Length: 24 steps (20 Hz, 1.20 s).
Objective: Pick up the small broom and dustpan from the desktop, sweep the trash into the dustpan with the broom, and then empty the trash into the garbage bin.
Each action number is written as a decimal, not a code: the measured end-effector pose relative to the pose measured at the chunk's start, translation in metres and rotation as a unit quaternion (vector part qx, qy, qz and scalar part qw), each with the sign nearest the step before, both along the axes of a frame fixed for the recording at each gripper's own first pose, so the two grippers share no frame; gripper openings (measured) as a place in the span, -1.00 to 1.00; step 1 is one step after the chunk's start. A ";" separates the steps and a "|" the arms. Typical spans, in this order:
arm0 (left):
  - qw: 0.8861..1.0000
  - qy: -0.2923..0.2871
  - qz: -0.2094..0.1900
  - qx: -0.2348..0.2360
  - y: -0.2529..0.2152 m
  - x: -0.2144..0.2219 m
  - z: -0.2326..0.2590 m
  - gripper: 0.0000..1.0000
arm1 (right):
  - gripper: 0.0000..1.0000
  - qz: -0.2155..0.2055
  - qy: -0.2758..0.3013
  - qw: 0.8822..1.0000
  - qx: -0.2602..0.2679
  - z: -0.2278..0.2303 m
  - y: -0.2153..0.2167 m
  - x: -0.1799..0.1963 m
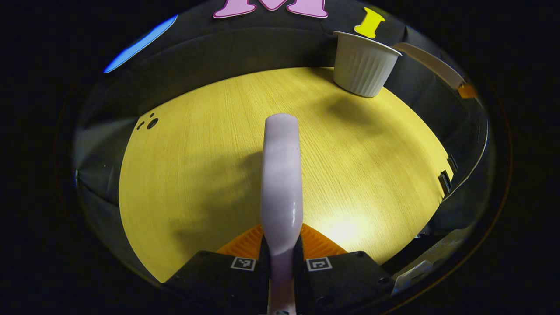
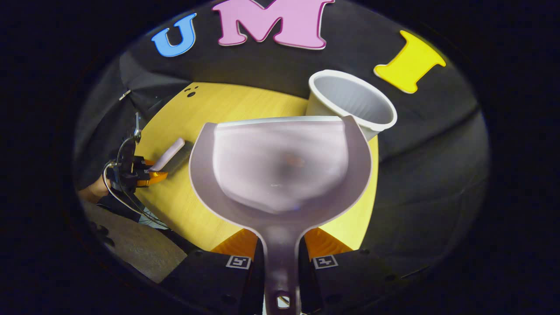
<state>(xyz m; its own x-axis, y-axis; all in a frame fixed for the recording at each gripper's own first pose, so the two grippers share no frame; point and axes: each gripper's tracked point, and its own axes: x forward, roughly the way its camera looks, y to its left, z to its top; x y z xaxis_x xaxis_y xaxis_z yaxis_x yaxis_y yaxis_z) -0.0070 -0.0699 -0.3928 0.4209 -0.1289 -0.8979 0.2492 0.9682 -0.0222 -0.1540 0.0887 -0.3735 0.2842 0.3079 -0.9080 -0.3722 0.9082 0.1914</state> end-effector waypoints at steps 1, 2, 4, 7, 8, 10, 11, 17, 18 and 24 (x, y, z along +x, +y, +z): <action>1.000 -0.001 0.001 0.001 0.001 0.000 0.001 -0.45 | -0.34 0.003 0.006 1.000 0.002 -0.013 0.010 -0.010; 1.000 -0.003 0.002 0.002 0.001 -0.001 0.001 -0.45 | -0.28 0.005 0.012 1.000 0.004 -0.026 0.019 -0.019; 1.000 -0.004 0.005 0.003 0.003 -0.001 0.001 -0.46 | -0.28 0.000 0.025 1.000 0.011 -0.052 0.034 -0.035; 1.000 -0.005 0.012 0.008 0.006 0.000 -0.002 -0.45 | -0.28 -0.018 0.042 0.999 0.021 -0.088 0.057 -0.054; 1.000 -0.006 0.012 0.012 0.007 0.000 -0.003 -0.46 | -0.28 -0.023 0.044 0.999 0.020 -0.099 0.061 -0.059; 1.000 -0.007 0.011 0.021 0.009 0.000 -0.006 -0.46 | -0.31 -0.028 0.049 0.998 0.013 -0.116 0.065 -0.066; 1.000 -0.007 0.011 0.024 0.009 0.001 -0.009 -0.46 | -0.34 -0.032 0.050 0.998 0.012 -0.124 0.068 -0.069; 0.999 0.011 0.022 0.025 0.018 0.000 -0.031 -0.43 | -0.28 -0.057 0.065 0.996 0.010 -0.163 0.084 -0.075; 0.999 0.017 0.022 0.030 0.021 -0.001 -0.036 -0.43 | -0.27 -0.057 0.069 0.996 0.006 -0.170 0.087 -0.075; 0.998 0.011 0.019 0.057 0.034 0.007 -0.041 -0.38 | -0.26 -0.074 0.076 0.994 0.011 -0.184 0.093 -0.075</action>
<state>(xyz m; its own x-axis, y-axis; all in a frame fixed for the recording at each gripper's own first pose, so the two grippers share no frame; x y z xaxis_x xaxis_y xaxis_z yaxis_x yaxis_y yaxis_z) -0.0001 -0.0355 -0.4341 0.4027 -0.0096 -0.9153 0.2129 0.9735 0.0834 -0.2286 0.1819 -0.5577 0.1879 0.2932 -0.9374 -0.2001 0.9458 0.2557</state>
